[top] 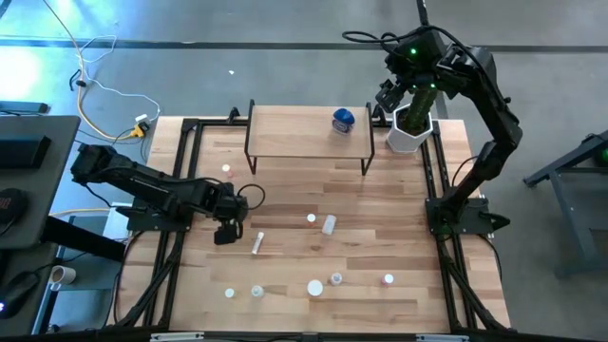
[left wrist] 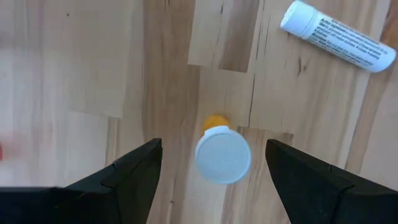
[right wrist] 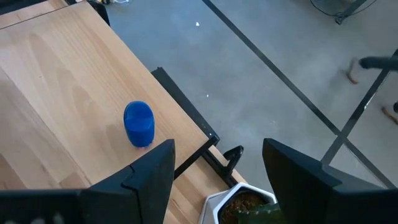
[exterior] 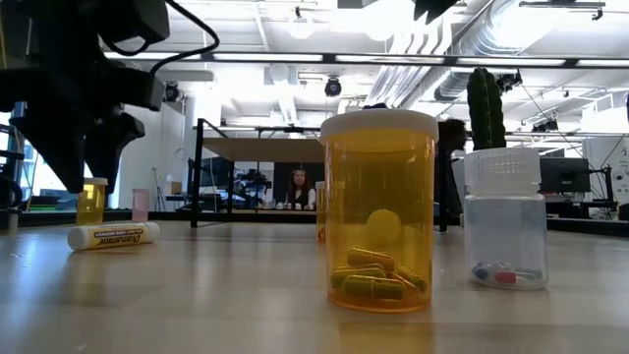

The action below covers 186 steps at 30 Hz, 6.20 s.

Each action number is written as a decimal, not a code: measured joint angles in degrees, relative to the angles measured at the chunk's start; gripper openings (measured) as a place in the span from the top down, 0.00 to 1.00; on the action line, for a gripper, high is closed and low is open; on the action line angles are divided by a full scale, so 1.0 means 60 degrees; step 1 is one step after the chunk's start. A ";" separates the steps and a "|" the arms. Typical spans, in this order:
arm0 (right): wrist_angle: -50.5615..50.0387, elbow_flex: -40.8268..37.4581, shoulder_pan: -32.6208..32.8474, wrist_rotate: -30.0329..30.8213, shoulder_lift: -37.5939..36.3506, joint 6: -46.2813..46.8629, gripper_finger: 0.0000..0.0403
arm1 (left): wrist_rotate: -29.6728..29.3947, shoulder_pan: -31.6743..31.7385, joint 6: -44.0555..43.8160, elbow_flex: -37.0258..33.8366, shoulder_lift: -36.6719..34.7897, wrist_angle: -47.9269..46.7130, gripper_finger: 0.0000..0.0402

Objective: Pick and place medicine bottles onto shelf by color
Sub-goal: Put the small left orange pill bottle on the shelf, then put the small orange pill bottle on the shelf

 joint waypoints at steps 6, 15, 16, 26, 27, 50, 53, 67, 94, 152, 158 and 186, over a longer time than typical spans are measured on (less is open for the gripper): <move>0.0000 0.0000 -0.0001 0.0000 0.0000 0.0000 0.42 | 0.0000 0.0011 0.0007 -0.0004 -0.0003 0.0010 0.33; -0.0004 0.0000 -0.0003 0.0000 0.0000 0.0000 0.42 | 0.0003 0.0011 0.0010 -0.0004 -0.0003 0.0014 0.46; -0.0004 0.0000 -0.0003 0.0000 0.0000 0.0000 0.42 | 0.0003 0.0011 0.0010 -0.0004 -0.0003 0.0011 0.48; -0.0004 0.0000 -0.0003 0.0000 0.0000 0.0000 0.42 | 0.0085 0.0015 0.0014 -0.0004 -0.0010 0.0014 0.65; -0.0005 0.0000 -0.0001 0.0000 0.0000 0.0000 0.42 | 0.0127 0.0015 0.0014 -0.0004 -0.0010 0.0015 0.67; -0.0004 0.0000 0.0000 -0.0004 0.0000 0.0000 0.42 | 0.1382 0.0094 -0.0167 0.0755 -0.0021 -0.0338 0.71; -0.0005 0.0000 -0.0001 -0.0002 0.0004 -0.0001 0.42 | 0.1359 0.0284 0.0093 0.1326 -0.0021 -0.0651 0.71; -0.0005 0.0000 0.0000 -0.0004 0.0004 0.0000 0.42 | 0.1034 0.2452 0.1992 0.4503 -0.0021 -0.2491 0.71; 0.0003 -0.0003 0.0001 -0.0076 0.0004 0.0000 0.42 | -0.0532 0.7806 0.3355 0.9468 0.1414 -0.2105 0.71; 0.0000 -0.0004 0.0001 -0.0080 0.0004 0.0175 0.42 | 0.0073 0.8302 0.3278 1.0222 0.5188 -0.3681 0.53; 0.0000 -0.0004 0.0000 -0.0080 0.0007 0.0175 0.42 | 0.0105 0.8302 0.3282 1.0222 0.5172 -0.3678 0.49; 0.0000 0.0000 -0.0003 -0.0445 0.0007 0.0659 0.42 | 0.0183 0.7142 0.3308 1.1474 0.3627 -0.5236 0.49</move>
